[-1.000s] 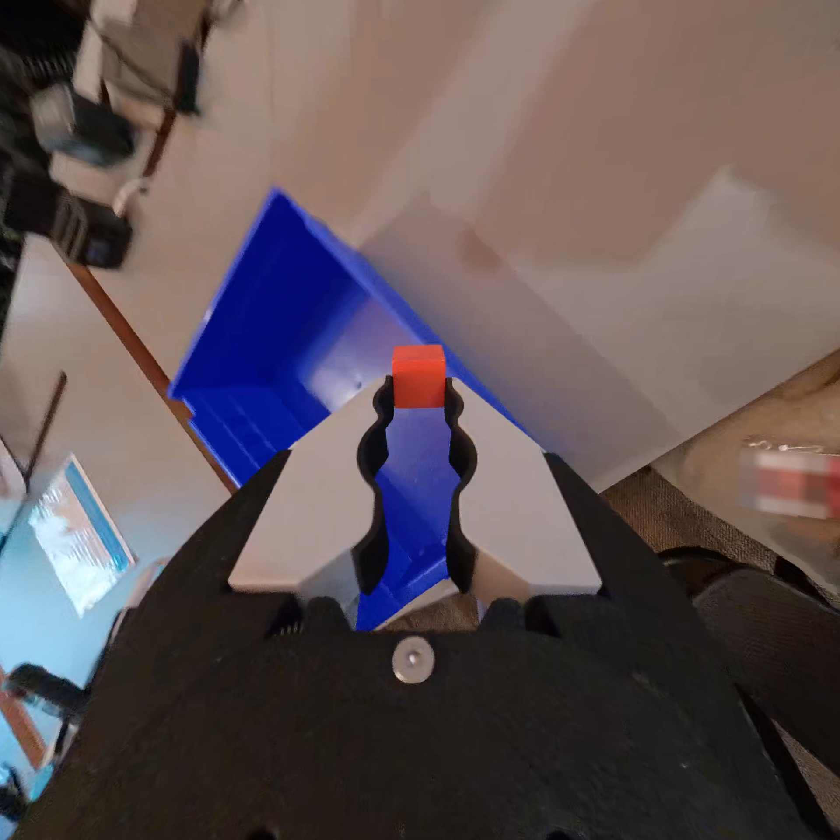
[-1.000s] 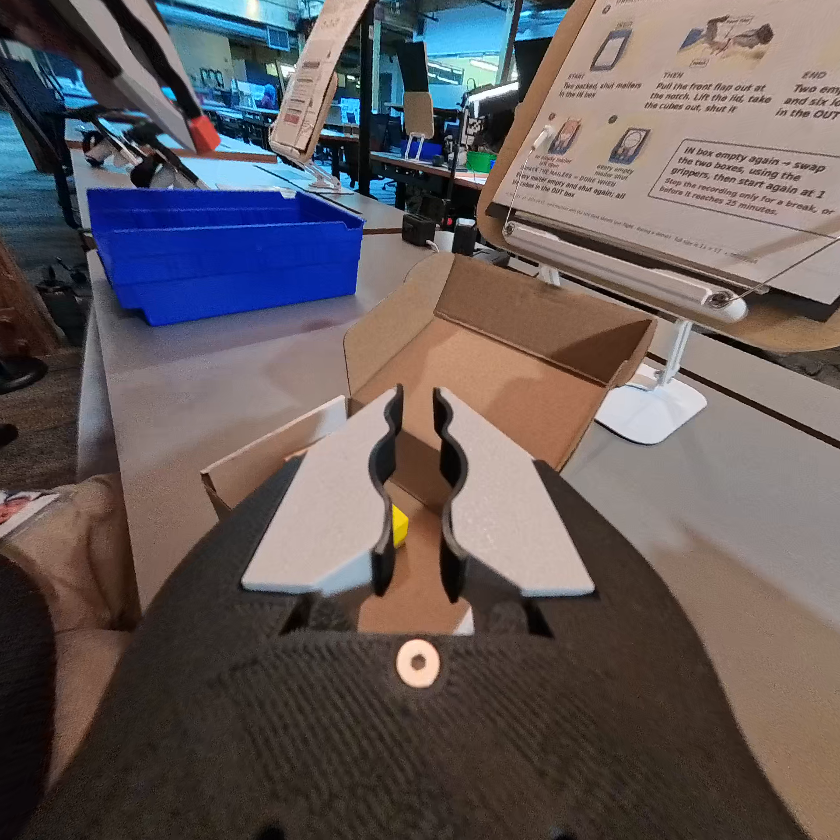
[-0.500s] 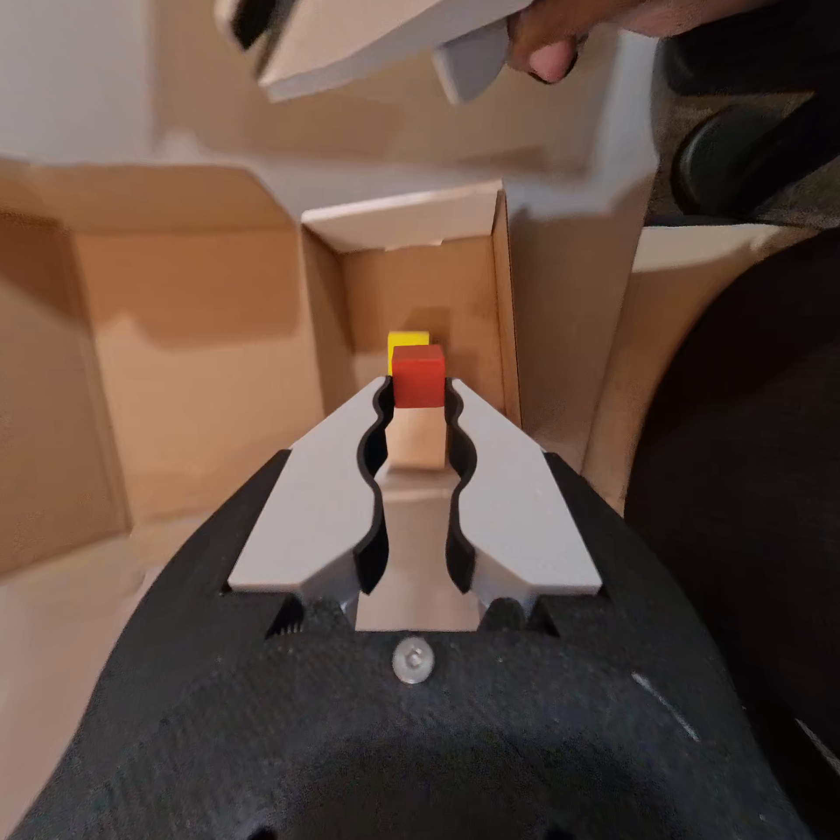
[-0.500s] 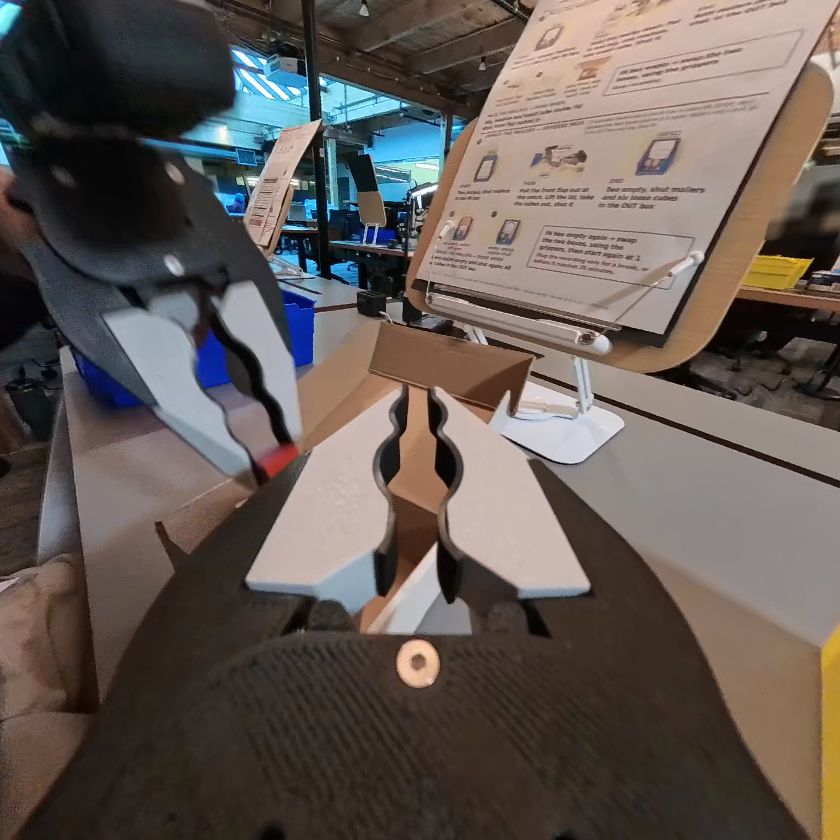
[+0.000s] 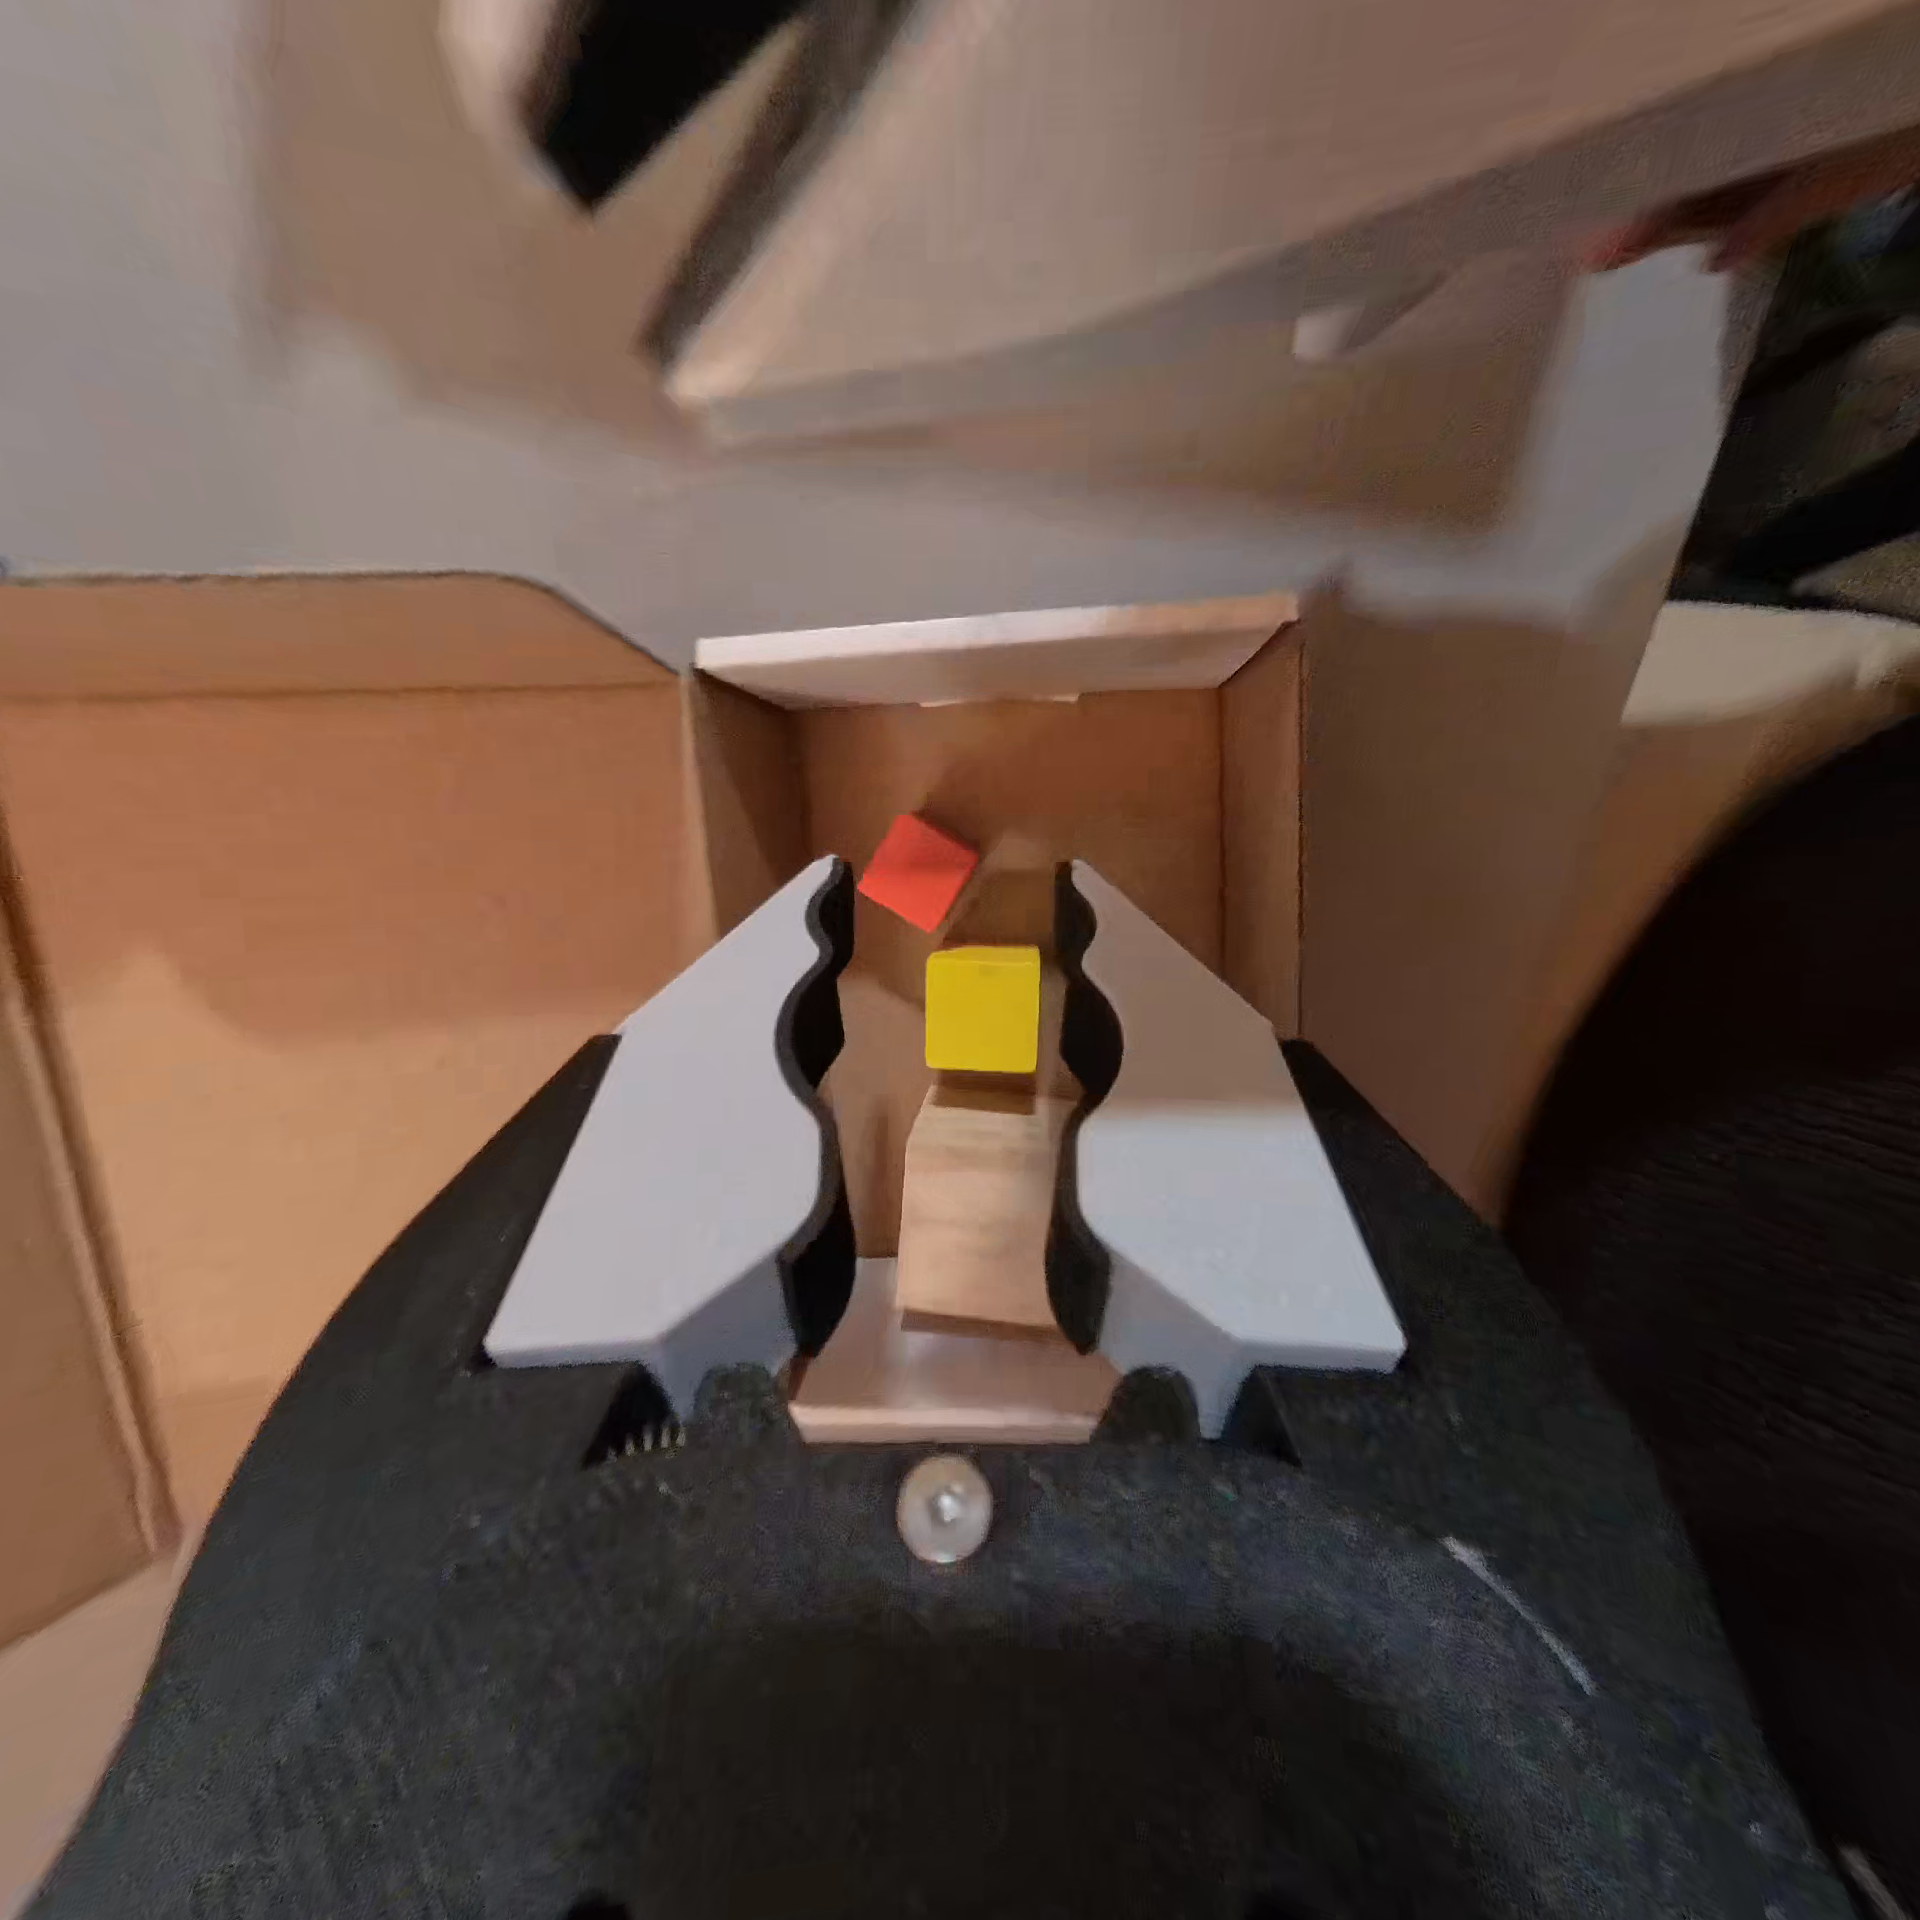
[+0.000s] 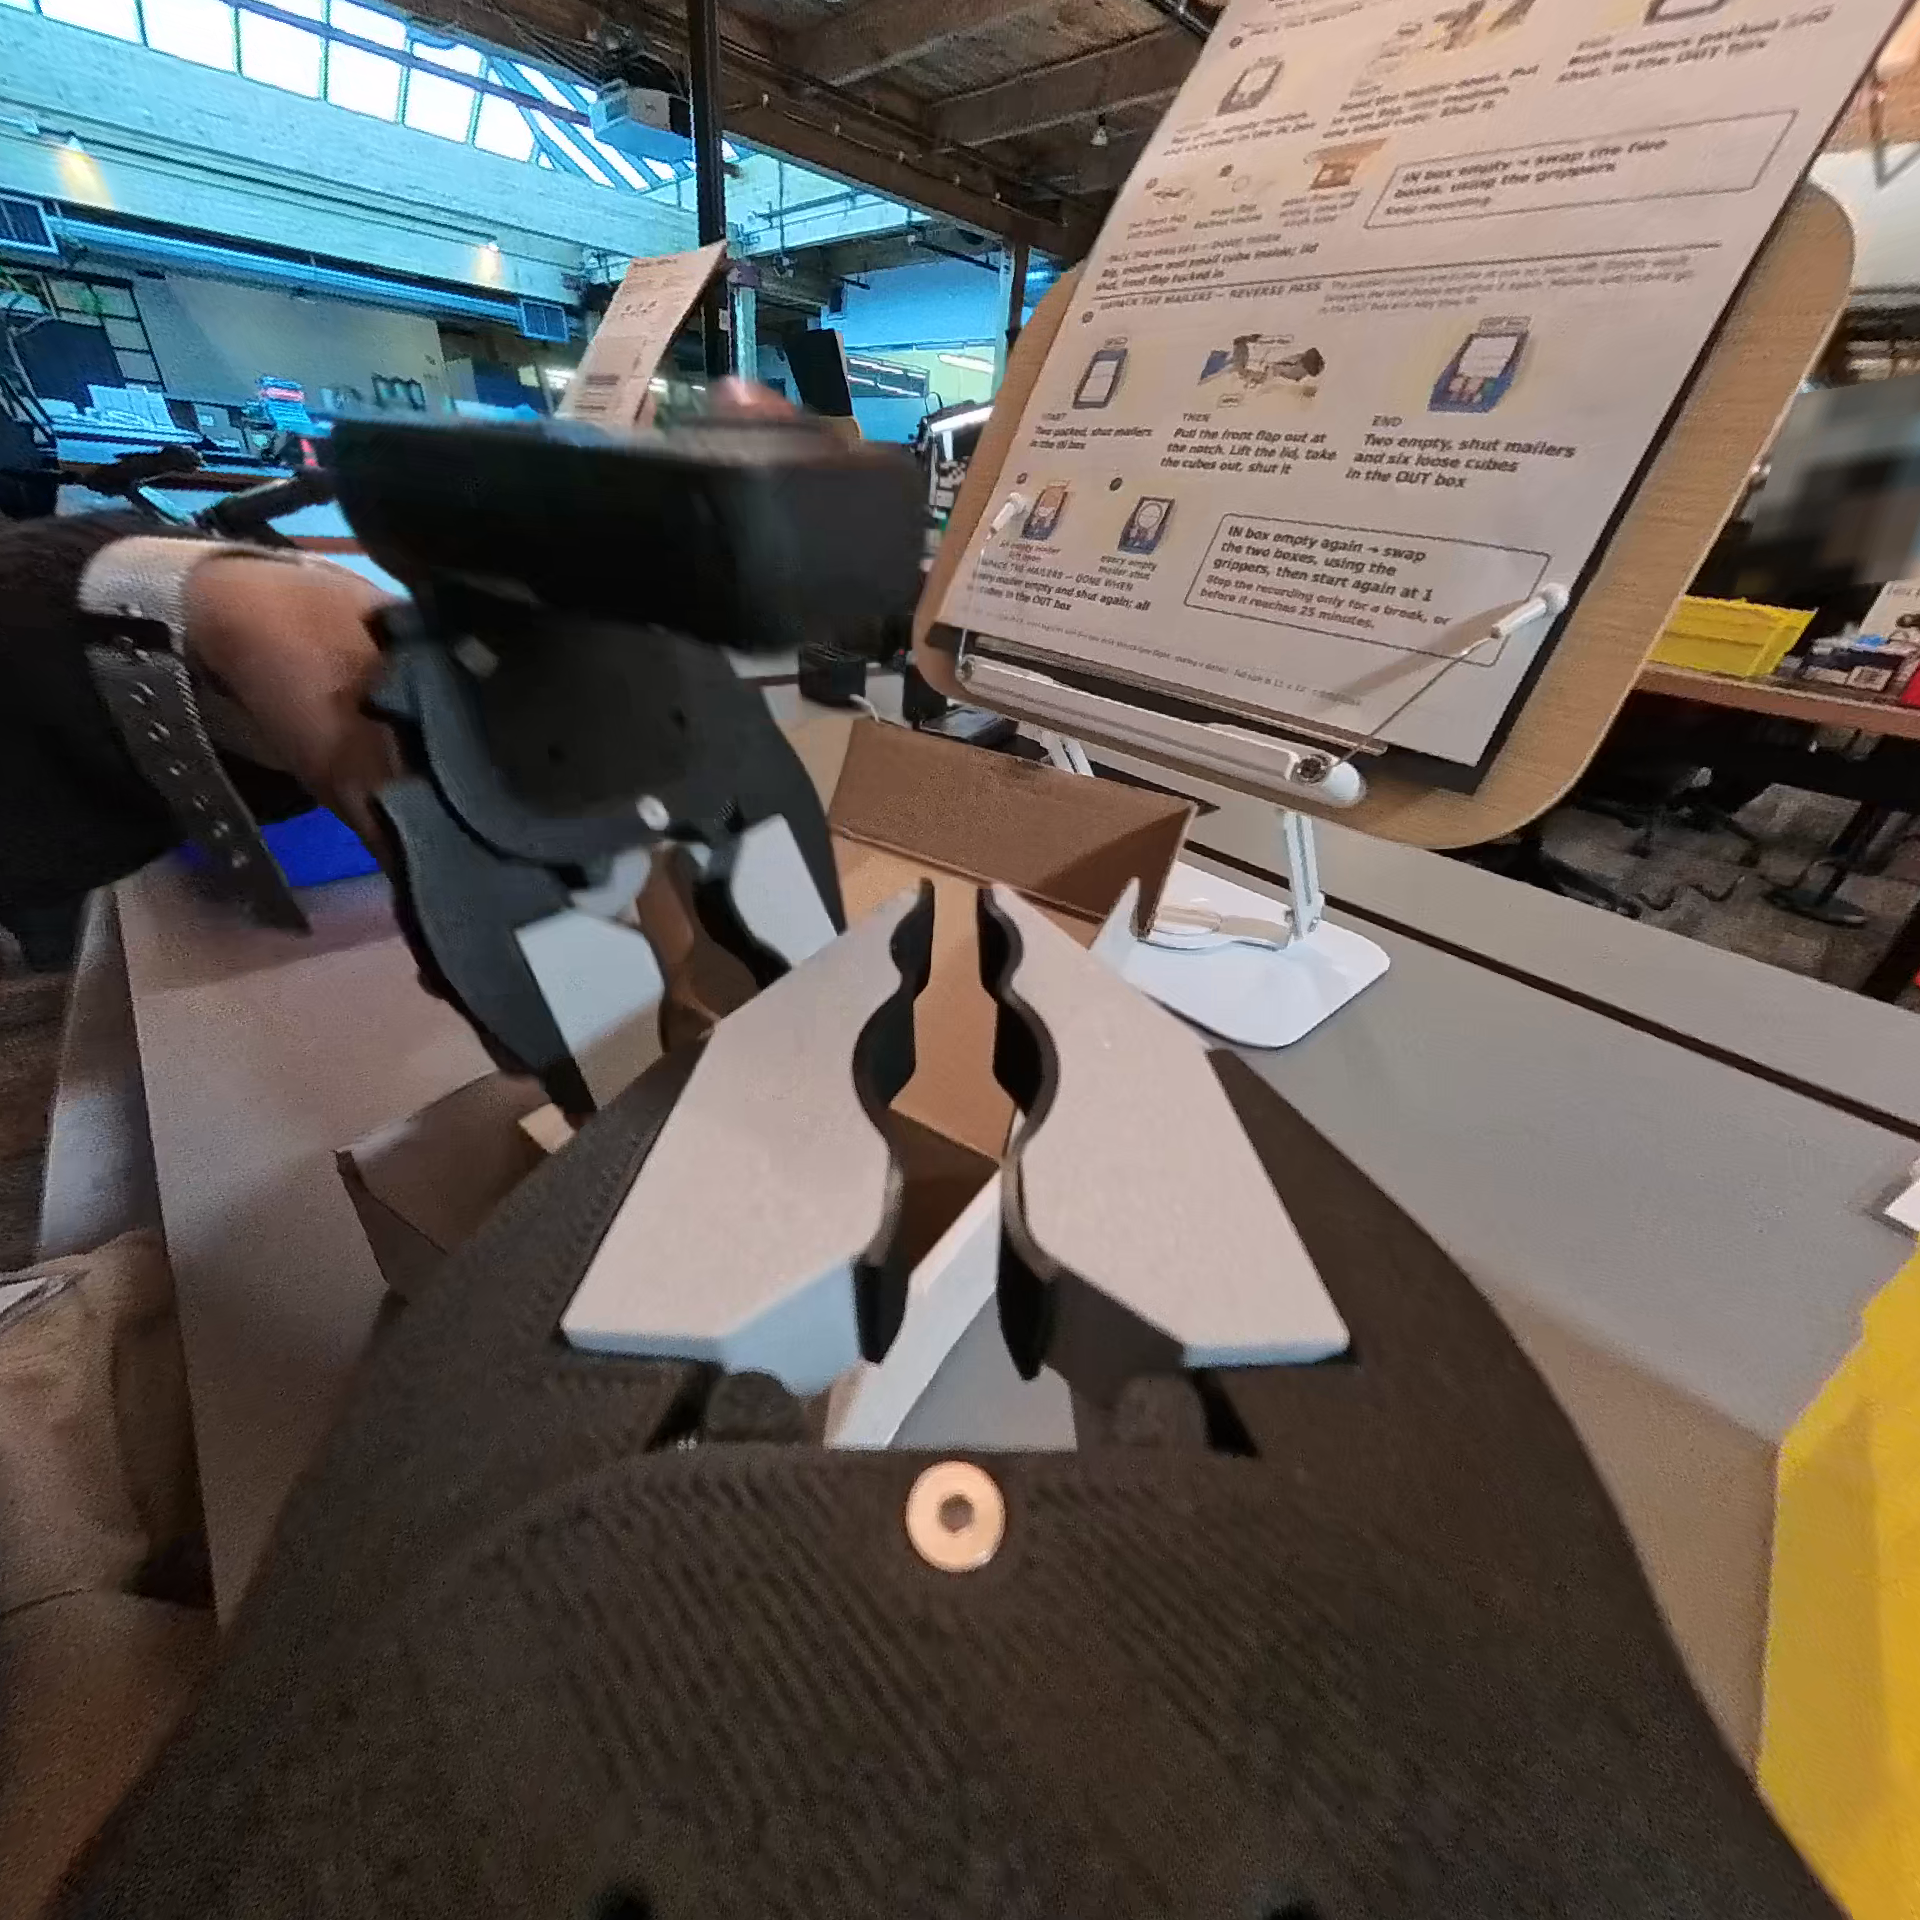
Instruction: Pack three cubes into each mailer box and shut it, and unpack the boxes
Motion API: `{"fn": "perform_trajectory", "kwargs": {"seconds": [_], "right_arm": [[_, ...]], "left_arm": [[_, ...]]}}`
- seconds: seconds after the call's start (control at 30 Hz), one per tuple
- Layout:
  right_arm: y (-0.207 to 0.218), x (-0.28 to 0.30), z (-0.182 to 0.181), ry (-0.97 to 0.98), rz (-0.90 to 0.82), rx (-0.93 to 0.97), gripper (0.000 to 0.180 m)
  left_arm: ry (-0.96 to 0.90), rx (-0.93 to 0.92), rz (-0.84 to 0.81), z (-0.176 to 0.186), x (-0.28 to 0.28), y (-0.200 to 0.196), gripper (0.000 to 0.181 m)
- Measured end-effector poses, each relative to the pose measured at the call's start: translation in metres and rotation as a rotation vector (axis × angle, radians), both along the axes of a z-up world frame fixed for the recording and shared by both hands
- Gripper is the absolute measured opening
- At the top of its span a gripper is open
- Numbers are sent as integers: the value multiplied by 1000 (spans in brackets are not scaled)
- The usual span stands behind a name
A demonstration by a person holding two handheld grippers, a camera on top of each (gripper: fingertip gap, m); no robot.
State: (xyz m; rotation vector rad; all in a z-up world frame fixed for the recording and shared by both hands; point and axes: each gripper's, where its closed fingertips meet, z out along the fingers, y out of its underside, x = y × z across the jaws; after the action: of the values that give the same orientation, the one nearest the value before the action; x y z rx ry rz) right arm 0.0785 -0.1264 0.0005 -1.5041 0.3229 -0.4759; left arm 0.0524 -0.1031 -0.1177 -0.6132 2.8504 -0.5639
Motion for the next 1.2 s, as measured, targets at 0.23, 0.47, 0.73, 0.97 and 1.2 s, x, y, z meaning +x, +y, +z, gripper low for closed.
{"fn": "perform_trajectory", "kwargs": {"seconds": [0.23,0.47,0.73,0.97,1.2], "right_arm": [[7,10,-36,183,24,-82,19],[18,-20,-59,318,78,-188,27],[4,-35,-63,248,18,-268,28],[-6,-27,-96,265,-43,-430,38],[-2,-34,-108,408,14,-371,50]], "left_arm": [[-170,-277,188,52,-7,39,34],[-356,-420,415,34,-14,107,37],[-297,-675,425,63,-26,111,33],[-319,-693,595,62,-11,146,33],[-234,-672,545,34,-12,119,35]]}}
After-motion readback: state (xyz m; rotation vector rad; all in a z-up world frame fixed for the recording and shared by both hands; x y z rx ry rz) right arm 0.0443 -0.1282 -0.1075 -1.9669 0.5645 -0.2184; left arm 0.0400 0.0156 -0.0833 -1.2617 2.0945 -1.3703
